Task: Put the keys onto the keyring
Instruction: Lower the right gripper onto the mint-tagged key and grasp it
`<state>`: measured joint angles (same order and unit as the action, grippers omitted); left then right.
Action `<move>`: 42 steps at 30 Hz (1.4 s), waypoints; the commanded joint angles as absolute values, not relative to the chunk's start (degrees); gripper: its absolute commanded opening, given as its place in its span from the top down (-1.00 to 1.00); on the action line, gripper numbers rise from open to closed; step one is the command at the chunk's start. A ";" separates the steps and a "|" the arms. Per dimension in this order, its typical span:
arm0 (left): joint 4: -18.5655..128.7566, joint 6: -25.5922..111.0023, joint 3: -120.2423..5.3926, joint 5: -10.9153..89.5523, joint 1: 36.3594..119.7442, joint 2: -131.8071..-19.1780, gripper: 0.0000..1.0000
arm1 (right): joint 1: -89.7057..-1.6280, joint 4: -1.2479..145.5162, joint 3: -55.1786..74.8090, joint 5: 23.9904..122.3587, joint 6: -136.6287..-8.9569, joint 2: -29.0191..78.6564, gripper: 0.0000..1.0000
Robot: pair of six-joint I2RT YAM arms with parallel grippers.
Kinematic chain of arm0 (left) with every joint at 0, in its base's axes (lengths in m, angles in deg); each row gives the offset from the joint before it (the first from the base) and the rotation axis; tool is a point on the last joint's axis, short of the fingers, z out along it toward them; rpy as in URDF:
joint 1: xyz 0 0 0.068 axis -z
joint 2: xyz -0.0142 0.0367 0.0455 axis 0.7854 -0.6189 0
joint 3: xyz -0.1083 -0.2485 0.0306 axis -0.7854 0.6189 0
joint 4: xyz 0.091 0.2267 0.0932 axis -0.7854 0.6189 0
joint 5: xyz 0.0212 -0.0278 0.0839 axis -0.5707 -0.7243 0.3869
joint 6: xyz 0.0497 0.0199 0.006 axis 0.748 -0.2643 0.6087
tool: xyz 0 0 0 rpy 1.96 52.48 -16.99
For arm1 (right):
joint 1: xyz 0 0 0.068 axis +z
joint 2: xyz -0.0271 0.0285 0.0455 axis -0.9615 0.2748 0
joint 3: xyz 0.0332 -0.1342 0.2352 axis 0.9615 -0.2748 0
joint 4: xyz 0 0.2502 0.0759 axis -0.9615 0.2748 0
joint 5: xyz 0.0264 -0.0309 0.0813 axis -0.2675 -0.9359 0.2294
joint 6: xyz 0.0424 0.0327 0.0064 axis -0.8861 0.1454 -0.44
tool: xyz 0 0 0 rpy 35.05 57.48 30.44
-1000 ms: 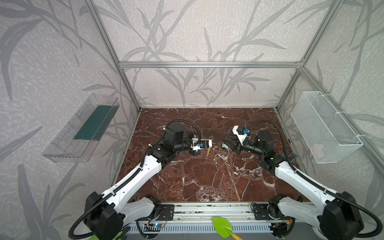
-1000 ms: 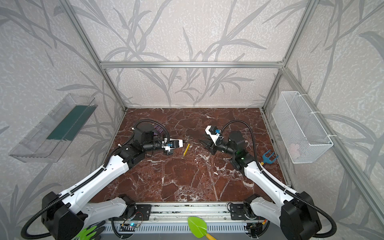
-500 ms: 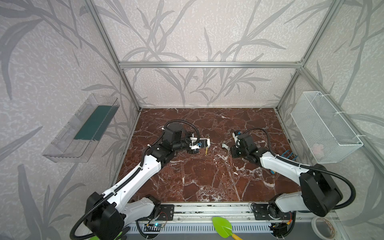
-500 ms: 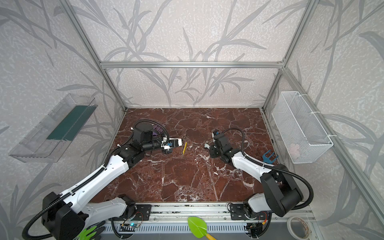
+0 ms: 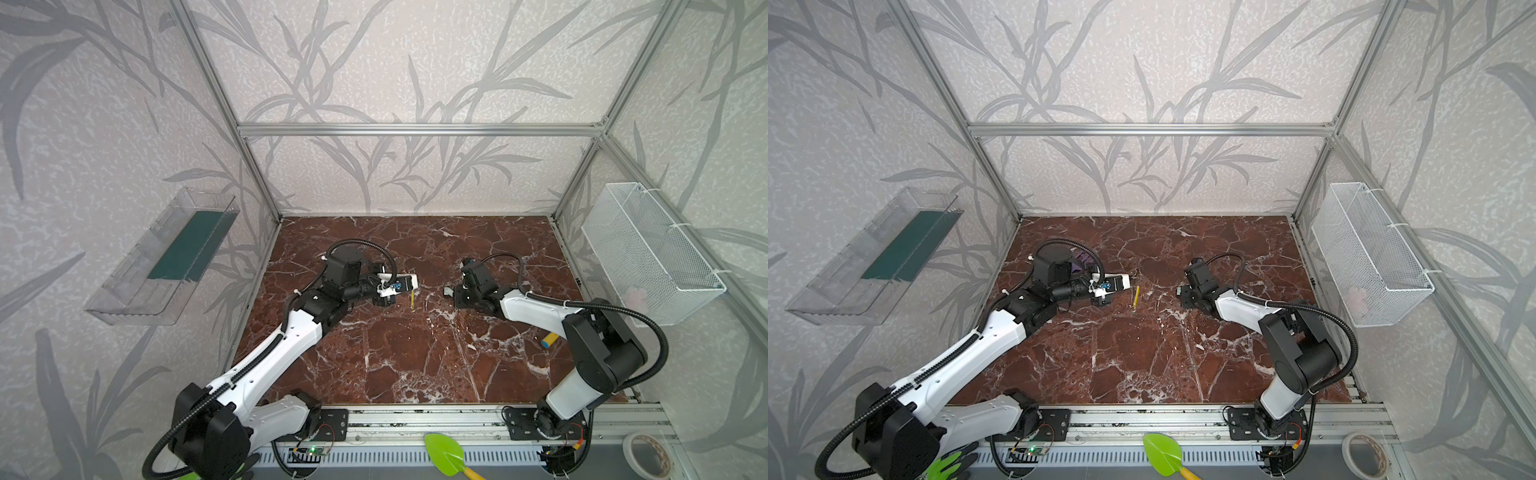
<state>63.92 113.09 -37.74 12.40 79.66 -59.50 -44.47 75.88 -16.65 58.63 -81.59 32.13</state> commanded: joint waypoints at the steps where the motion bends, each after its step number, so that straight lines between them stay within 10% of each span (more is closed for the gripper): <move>1: 62.39 112.58 -37.13 10.81 79.16 -59.80 1.00 | -44.52 76.44 -14.45 57.32 -83.09 33.69 0.47; 42: 61.95 112.05 -37.60 10.91 78.82 -59.95 1.00 | -44.43 77.65 -10.91 55.49 -79.88 39.96 0.88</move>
